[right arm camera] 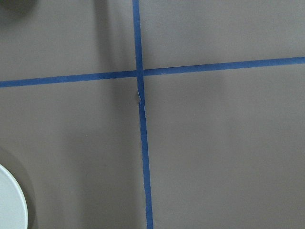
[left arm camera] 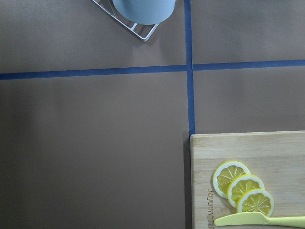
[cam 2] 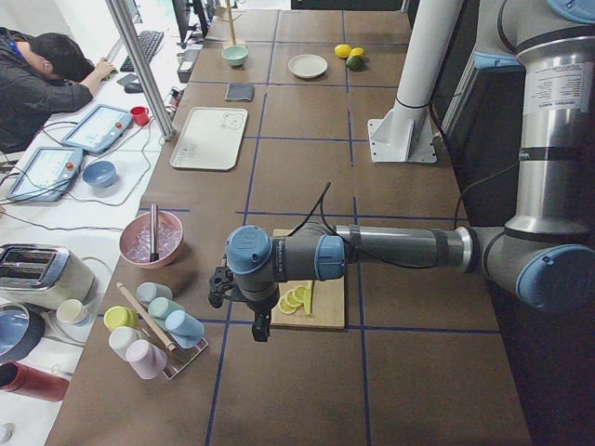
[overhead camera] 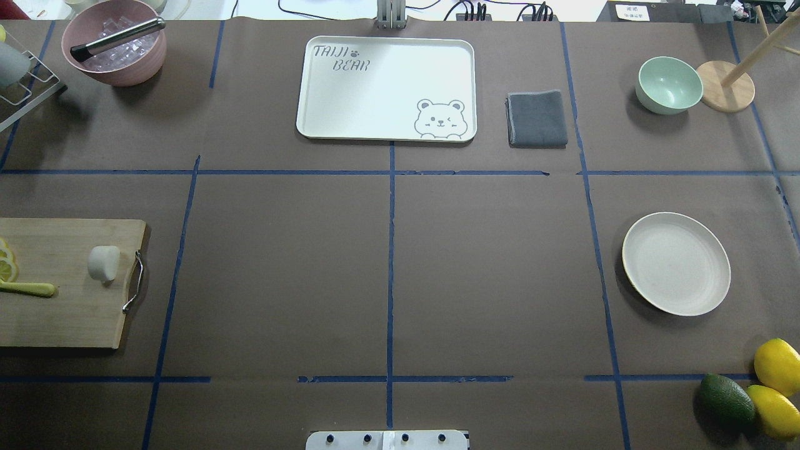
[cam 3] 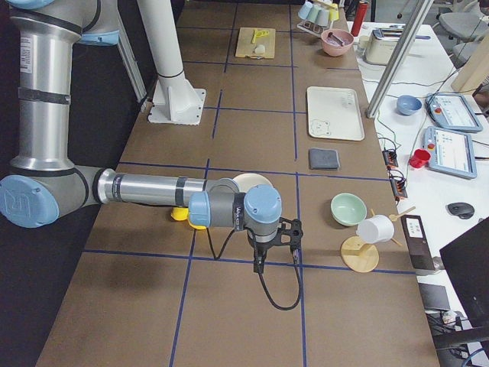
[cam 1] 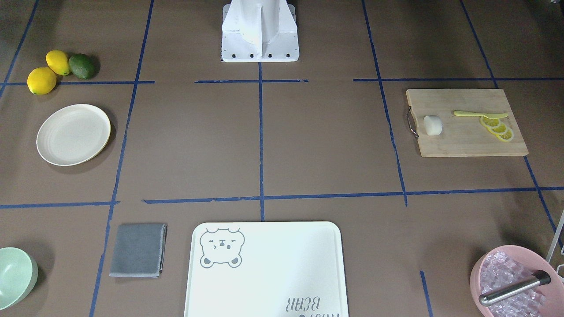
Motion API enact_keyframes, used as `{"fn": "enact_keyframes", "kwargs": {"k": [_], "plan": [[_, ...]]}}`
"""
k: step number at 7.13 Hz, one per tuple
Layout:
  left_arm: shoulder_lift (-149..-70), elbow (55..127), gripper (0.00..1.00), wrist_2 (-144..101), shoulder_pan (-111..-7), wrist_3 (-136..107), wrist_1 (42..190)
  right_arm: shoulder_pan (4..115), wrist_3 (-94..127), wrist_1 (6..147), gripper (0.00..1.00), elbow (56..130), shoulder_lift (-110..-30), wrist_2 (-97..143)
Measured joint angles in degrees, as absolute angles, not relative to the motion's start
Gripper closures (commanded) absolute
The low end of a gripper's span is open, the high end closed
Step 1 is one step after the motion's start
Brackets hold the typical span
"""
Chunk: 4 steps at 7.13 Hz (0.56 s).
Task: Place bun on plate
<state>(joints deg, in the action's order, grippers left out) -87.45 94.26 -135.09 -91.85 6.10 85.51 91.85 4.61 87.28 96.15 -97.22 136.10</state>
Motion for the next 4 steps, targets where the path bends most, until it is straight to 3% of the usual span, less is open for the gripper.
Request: {"fn": "enact_keyframes", "kwargs": {"k": [4], "plan": [[-87.5, 94.6, 0.00, -135.1, -91.9, 6.0, 85.5, 91.8, 5.2, 87.1, 0.00, 96.2, -97.2, 136.5]]}}
